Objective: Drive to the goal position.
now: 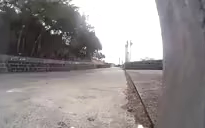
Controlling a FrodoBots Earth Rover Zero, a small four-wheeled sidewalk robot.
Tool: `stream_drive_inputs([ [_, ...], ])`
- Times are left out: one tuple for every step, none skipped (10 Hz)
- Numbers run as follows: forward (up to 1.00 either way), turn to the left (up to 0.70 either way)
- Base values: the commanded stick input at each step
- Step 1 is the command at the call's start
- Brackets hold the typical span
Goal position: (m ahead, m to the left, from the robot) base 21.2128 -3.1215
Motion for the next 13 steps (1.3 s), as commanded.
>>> stream_drive_inputs([
  [0.00, 0.00],
  [0.00, 0.00],
  [0.00, 0.00],
  [0.00, 0.00],
  [0.01, 0.00],
  [0.38, 0.00],
  [0.70, 0.00],
  [0.70, 0.00],
  [0.70, 0.00],
  [0.70, 0.00],
  [0.70, 0.00],
  [0.70, 0.00],
  [0.70, 0.00],
])
